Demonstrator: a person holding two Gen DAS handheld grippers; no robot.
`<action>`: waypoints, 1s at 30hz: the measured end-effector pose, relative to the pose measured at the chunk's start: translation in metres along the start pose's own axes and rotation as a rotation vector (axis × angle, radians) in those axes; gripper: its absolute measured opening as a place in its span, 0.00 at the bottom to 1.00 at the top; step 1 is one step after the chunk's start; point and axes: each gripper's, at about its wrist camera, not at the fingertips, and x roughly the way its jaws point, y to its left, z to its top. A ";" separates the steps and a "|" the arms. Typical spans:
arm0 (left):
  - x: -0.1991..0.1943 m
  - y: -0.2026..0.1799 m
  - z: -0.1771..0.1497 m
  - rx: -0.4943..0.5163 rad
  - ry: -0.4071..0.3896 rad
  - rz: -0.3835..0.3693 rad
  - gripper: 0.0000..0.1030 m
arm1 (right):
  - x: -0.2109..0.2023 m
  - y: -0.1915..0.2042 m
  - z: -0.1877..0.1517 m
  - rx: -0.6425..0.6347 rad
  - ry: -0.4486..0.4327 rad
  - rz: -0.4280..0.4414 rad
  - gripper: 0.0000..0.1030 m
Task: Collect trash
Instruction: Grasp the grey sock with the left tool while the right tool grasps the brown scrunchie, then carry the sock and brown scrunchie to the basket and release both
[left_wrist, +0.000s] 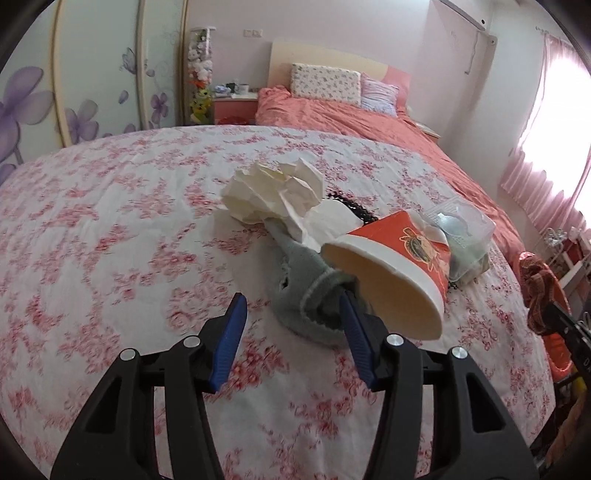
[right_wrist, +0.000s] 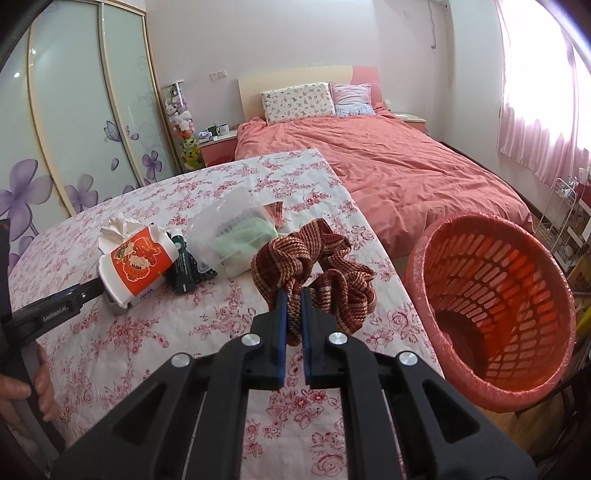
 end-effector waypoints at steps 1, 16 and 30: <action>0.003 0.000 0.001 0.000 0.005 -0.009 0.49 | 0.000 0.000 0.000 0.001 0.002 0.000 0.07; -0.017 0.004 0.001 0.003 -0.034 -0.075 0.10 | -0.011 0.012 -0.001 -0.019 -0.012 0.020 0.07; -0.086 0.004 0.004 0.016 -0.137 -0.083 0.10 | -0.061 0.022 -0.002 -0.033 -0.099 0.051 0.07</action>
